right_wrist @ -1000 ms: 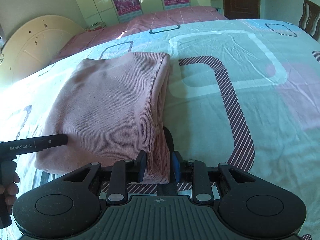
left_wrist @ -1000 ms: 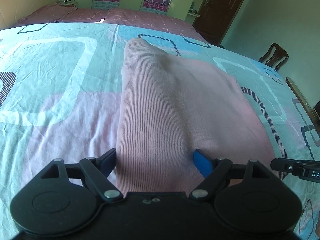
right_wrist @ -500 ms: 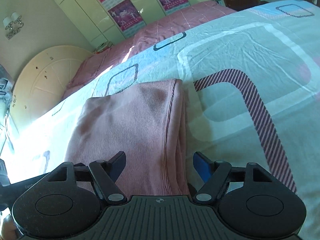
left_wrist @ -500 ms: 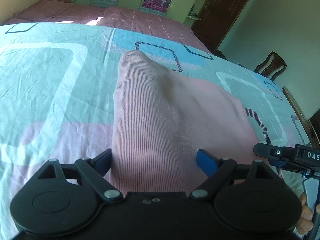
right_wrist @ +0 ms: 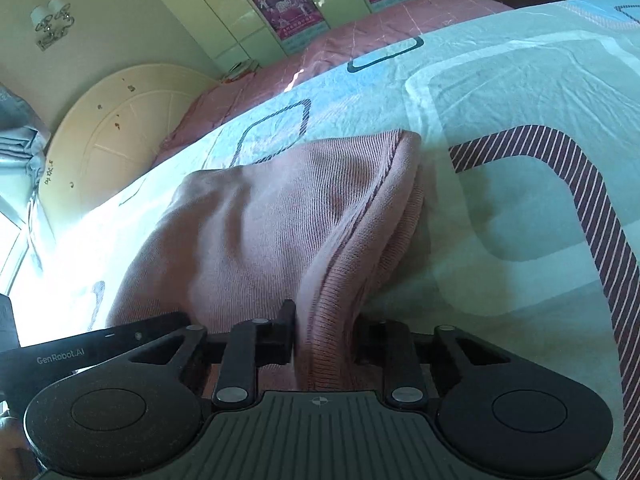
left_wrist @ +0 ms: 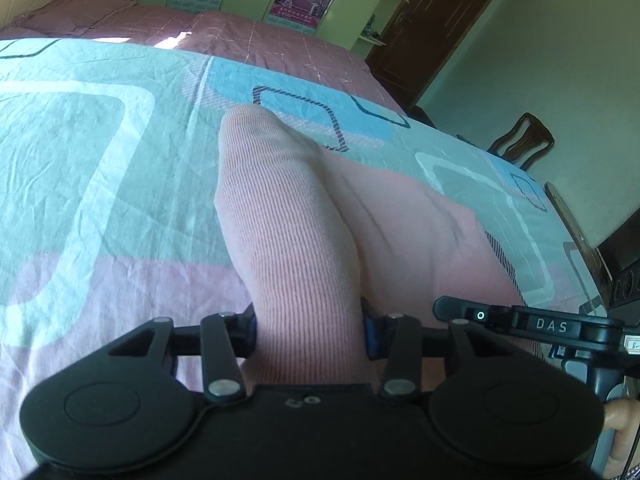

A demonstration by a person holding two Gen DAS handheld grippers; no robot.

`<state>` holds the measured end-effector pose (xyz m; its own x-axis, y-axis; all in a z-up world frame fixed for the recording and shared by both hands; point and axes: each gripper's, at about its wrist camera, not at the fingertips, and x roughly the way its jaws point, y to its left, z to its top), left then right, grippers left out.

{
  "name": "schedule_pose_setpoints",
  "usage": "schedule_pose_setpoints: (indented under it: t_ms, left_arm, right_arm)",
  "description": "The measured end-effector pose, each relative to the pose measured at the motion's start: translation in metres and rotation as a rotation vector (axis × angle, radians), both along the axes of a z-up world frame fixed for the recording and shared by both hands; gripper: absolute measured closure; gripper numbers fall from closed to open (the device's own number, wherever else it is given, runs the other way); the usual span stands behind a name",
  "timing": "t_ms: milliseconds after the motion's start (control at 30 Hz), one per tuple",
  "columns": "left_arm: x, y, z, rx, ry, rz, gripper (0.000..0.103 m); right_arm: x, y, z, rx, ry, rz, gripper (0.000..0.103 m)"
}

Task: Fold small clothes
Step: 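Grasp the folded sweatshirt edge with both grippers and lift it slightly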

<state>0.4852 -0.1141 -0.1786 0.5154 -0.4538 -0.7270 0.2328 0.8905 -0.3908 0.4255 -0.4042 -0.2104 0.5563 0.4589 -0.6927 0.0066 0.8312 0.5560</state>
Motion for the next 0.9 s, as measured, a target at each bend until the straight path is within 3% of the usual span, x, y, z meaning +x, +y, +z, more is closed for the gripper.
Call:
schedule_pose_setpoints:
  t_ms: [233,367,567,900]
  left_arm:
    - [-0.009,0.002,0.035,0.013,-0.061,-0.040,0.068]
    - [-0.016,0.025,0.055,0.022,-0.090,-0.035,0.068]
    - [-0.029,0.094,0.081,0.036,-0.146,-0.025,0.068]
    - [-0.032,0.240,0.094,0.039,-0.166,-0.034,0.068]
  right_arm:
    - [-0.006,0.025,0.040,0.028,-0.082,0.027,0.083]
    - [-0.009,0.054,0.061,0.047,-0.106,0.041,0.083]
    - [-0.012,0.120,0.086,0.077,-0.136,0.055,0.083]
    - [-0.005,0.281,0.103,0.089,-0.137,0.026,0.083]
